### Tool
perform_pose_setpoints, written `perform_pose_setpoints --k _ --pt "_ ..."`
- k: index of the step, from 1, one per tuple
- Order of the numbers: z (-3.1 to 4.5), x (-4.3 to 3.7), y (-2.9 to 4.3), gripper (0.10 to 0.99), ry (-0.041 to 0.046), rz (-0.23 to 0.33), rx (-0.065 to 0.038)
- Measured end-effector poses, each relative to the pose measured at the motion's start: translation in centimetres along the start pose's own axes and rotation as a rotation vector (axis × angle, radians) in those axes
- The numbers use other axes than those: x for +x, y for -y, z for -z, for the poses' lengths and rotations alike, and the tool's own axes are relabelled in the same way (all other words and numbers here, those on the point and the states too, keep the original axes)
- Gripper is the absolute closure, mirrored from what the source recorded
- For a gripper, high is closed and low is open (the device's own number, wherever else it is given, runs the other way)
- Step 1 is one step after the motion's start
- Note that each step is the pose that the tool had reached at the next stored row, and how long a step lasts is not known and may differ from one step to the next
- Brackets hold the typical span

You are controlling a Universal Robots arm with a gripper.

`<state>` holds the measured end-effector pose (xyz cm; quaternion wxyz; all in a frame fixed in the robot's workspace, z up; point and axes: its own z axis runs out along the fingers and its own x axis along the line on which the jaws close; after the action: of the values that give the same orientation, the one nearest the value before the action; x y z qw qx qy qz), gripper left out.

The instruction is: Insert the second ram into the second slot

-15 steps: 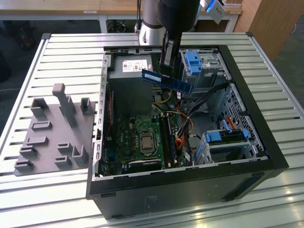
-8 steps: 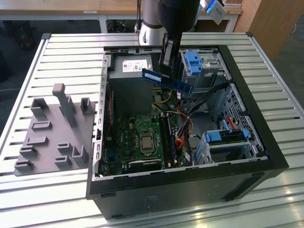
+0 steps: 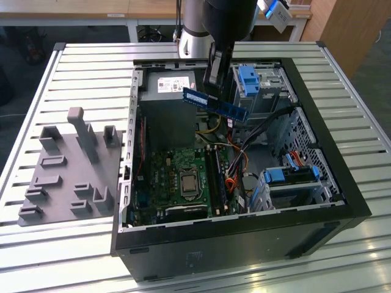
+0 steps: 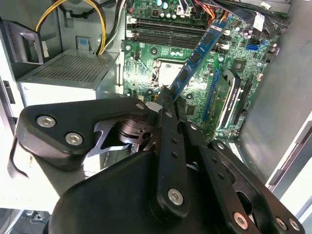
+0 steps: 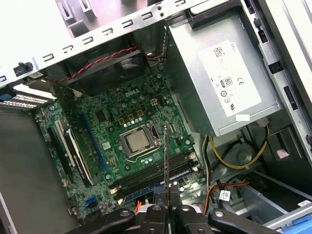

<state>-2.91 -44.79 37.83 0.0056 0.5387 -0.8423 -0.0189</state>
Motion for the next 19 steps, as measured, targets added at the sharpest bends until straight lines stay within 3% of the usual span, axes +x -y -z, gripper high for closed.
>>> perform_pose_setpoints --k 19 --pt "-0.04 0.00 0.00 0.949 0.0021 -0.053 0.001"
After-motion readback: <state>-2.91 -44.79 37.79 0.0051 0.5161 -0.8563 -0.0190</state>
